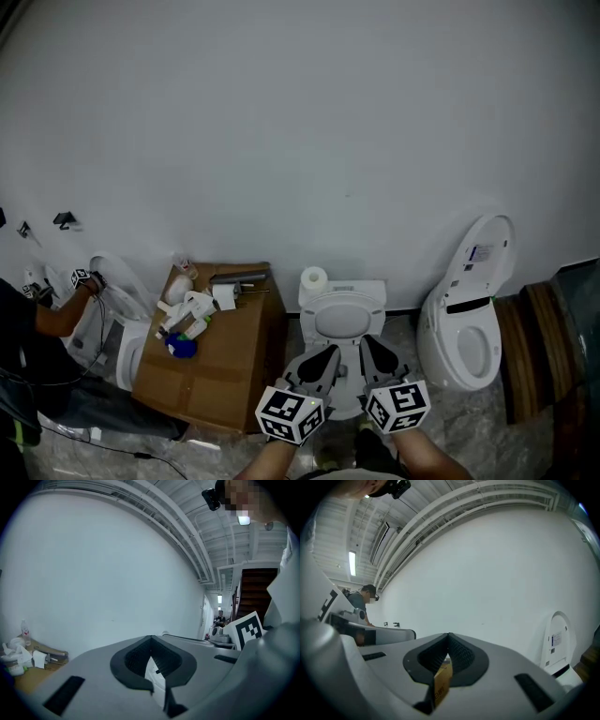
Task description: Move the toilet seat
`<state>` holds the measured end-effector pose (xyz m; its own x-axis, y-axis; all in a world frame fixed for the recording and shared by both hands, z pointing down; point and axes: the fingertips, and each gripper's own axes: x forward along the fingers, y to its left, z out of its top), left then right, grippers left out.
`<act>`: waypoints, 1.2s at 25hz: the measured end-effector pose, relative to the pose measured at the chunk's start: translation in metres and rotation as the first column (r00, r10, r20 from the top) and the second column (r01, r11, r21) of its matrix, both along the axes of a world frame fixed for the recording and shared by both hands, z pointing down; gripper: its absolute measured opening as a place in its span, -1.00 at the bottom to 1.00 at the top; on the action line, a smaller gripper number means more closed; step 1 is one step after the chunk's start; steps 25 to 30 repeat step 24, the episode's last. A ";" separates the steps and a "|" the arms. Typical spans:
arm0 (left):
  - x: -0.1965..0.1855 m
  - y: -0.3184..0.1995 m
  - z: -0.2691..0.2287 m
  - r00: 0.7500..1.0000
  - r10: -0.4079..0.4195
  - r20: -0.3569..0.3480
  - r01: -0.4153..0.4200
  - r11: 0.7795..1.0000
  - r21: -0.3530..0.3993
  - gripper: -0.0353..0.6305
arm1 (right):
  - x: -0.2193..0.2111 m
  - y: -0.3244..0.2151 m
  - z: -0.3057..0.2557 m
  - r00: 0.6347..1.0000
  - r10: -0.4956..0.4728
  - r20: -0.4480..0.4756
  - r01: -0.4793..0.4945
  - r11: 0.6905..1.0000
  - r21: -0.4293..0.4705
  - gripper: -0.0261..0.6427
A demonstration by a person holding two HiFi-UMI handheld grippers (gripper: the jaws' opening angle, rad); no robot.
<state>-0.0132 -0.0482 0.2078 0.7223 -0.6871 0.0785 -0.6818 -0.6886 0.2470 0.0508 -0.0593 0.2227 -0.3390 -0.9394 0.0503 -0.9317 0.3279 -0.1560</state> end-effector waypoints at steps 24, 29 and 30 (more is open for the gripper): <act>-0.041 0.008 -0.018 0.999 -0.043 -0.015 0.044 0.998 0.033 -0.87 | -0.033 0.023 -0.024 0.998 -0.027 -0.055 0.028 0.999 0.034 -0.88; -0.041 0.008 -0.018 0.999 -0.043 -0.015 0.044 0.998 0.033 -0.87 | -0.033 0.023 -0.024 0.998 -0.027 -0.055 0.028 0.999 0.034 -0.88; -0.041 0.008 -0.018 0.999 -0.043 -0.015 0.044 0.998 0.033 -0.87 | -0.033 0.023 -0.024 0.998 -0.027 -0.055 0.028 0.999 0.034 -0.88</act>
